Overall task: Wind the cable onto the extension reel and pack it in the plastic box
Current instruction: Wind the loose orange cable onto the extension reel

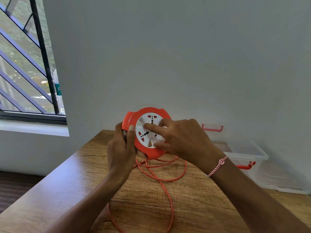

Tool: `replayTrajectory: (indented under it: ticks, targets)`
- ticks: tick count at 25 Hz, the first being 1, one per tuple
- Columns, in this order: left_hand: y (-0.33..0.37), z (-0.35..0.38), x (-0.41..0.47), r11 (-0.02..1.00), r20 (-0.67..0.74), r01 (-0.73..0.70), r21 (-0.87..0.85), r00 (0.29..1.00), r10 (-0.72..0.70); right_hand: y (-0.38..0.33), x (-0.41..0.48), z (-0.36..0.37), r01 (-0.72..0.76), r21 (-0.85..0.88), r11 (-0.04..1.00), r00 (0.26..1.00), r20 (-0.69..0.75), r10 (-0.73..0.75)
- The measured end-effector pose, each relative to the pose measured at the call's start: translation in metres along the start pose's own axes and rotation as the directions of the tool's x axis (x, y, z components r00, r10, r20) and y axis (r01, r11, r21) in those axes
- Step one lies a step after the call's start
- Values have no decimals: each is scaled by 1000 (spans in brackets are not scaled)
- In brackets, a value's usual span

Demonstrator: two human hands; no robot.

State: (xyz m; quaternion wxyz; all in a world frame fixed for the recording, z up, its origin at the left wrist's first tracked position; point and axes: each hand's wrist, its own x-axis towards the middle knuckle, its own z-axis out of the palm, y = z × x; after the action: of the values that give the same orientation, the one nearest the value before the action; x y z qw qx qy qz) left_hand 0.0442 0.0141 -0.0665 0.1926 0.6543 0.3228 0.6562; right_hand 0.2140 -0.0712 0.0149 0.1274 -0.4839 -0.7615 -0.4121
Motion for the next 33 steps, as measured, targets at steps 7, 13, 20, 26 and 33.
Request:
replayTrajectory:
  ticks: [7, 13, 20, 26, 33]
  targets:
    - [4, 3, -6, 989, 18, -124, 79, 992, 123, -19, -1, 9, -386, 271, 882, 902, -88, 422]
    - [-2, 1, -4, 990, -15, -88, 112, 996, 90, -26, 7, 5, -640, 764, 80, 619, 452, 642]
    - [1, -1, 0, 998, -21, -44, 45, 999, 44, 3, 0, 1, -77, 89, 993, 997, 7, 77]
    - [6, 0, 0, 998, 11, -53, 16, 999, 53, -1, -2, 5, -16, -20, 1000, 999, -52, 15]
    - [9, 1, -4, 989, -32, -129, 68, 991, 131, -10, 0, 1, -222, 165, 961, 965, -107, 241]
